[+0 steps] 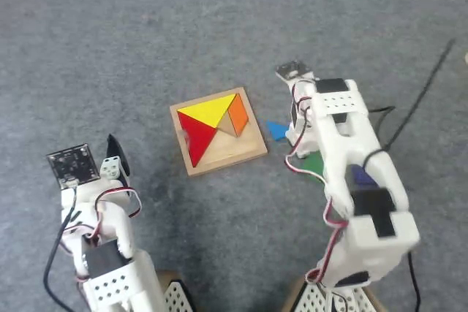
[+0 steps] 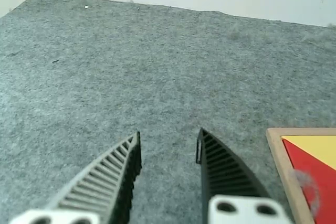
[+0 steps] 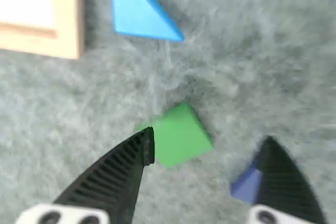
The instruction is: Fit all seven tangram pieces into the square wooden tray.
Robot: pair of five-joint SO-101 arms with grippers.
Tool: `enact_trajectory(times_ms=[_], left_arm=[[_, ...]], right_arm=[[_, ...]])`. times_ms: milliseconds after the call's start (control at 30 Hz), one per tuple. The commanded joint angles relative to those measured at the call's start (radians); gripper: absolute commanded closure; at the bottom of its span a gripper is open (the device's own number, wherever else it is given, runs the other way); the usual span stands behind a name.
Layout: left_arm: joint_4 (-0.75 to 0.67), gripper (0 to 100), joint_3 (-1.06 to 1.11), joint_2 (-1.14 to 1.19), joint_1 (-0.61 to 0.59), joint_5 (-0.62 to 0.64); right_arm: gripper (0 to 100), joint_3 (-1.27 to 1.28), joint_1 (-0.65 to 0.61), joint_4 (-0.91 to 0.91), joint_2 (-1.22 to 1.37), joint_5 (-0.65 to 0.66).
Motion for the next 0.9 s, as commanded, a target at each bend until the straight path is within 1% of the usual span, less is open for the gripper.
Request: enact_trajectory(times_ms=[0, 67, 133, 233, 333, 433, 533, 667, 733, 867], left_arm=[[0.005, 83, -0.004, -0.011, 0.008, -0.012], [0.005, 83, -0.004, -0.011, 0.008, -0.012], [0.005, 83, -0.004, -0.011, 0.008, -0.012], [0.005, 83, -0.004, -0.011, 0.008, -0.012], [0.006, 83, -0.004, -0.011, 0.008, -0.012], [0.006, 83, -0.004, -0.011, 0.008, -0.012], [0.006, 83, -0.004, -0.011, 0.008, -0.012], [0.006, 83, -0.004, -0.011, 0.008, -0.012], [0.006, 83, -0.004, -0.011, 0.008, -0.012], [0.006, 83, -0.004, -0.011, 0.008, -0.012]], right_arm=[[61.8, 0.037, -0.007, 0.007, -0.148, 0.087], [63.5, 0.086, -0.002, -0.004, -0.185, 0.118], [64.8, 0.161, -0.010, -0.051, -0.200, 0.158], [64.9, 0.249, -0.042, -0.105, -0.188, 0.270], [64.9, 0.281, -0.065, -0.124, -0.170, 0.381], [64.9, 0.281, -0.061, -0.154, -0.162, 0.450], [65.2, 0.278, -0.058, -0.168, -0.136, 0.476], [65.9, 0.290, -0.056, -0.170, -0.081, 0.474], [70.1, 0.293, -0.054, -0.165, -0.056, 0.476], [82.7, 0.287, -0.033, -0.171, -0.030, 0.473]])
